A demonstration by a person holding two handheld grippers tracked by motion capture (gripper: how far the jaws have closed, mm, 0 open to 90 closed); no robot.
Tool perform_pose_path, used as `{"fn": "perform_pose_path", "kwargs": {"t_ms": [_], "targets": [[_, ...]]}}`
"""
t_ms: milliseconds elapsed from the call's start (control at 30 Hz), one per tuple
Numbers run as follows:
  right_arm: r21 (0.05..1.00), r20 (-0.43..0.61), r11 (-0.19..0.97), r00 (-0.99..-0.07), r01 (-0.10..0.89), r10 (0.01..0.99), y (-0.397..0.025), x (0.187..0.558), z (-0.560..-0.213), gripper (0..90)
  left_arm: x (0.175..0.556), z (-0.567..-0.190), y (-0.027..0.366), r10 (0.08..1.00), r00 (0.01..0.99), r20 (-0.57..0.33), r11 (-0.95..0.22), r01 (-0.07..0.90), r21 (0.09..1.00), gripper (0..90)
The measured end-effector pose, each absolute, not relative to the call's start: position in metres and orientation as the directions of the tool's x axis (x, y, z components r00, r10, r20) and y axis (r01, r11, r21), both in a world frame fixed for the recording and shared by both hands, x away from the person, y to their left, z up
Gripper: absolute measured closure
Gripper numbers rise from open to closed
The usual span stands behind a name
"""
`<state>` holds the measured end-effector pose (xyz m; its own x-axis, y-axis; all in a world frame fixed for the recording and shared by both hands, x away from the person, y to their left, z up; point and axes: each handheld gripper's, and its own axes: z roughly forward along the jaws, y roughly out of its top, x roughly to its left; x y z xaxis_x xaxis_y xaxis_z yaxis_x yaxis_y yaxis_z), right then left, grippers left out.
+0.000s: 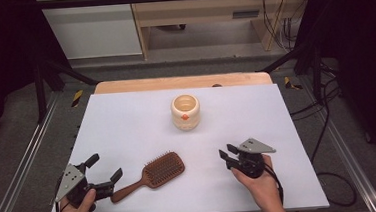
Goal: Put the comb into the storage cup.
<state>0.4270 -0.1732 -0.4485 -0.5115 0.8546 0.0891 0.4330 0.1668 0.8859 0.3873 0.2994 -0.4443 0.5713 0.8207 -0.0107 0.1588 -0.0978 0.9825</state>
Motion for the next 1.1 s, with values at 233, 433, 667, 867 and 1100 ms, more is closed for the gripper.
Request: {"fn": "perform_pose_path", "kwargs": {"t_ms": [233,433,667,867,1100], "targets": [[0.9,0.092,0.112,-0.436,0.421,0.895,-0.21,0.412,-0.452,23.1,0.389,-0.435,0.292,0.807,0.591,0.001,-0.135,0.183,0.974,3.3],[0.916,0.095,0.077,-0.399,0.393,0.912,-0.227,0.411,-0.454,7.7,0.394,-0.423,0.279,0.783,0.622,0.024,-0.217,0.237,0.947,3.4],[0.92,0.106,0.07,-0.417,0.387,0.903,-0.229,0.408,-0.46,6.8,0.401,-0.407,0.268,0.748,0.662,0.037,-0.304,0.292,0.907,3.4],[0.919,0.104,0.076,-0.424,0.387,0.899,-0.226,0.408,-0.461,6.8,0.403,-0.406,0.257,0.72,0.693,0.043,-0.383,0.345,0.857,3.7],[0.916,0.101,0.085,-0.432,0.392,0.896,-0.224,0.408,-0.462,6.9,0.404,-0.414,0.247,0.688,0.724,0.05,-0.466,0.388,0.795,4.0]]}}
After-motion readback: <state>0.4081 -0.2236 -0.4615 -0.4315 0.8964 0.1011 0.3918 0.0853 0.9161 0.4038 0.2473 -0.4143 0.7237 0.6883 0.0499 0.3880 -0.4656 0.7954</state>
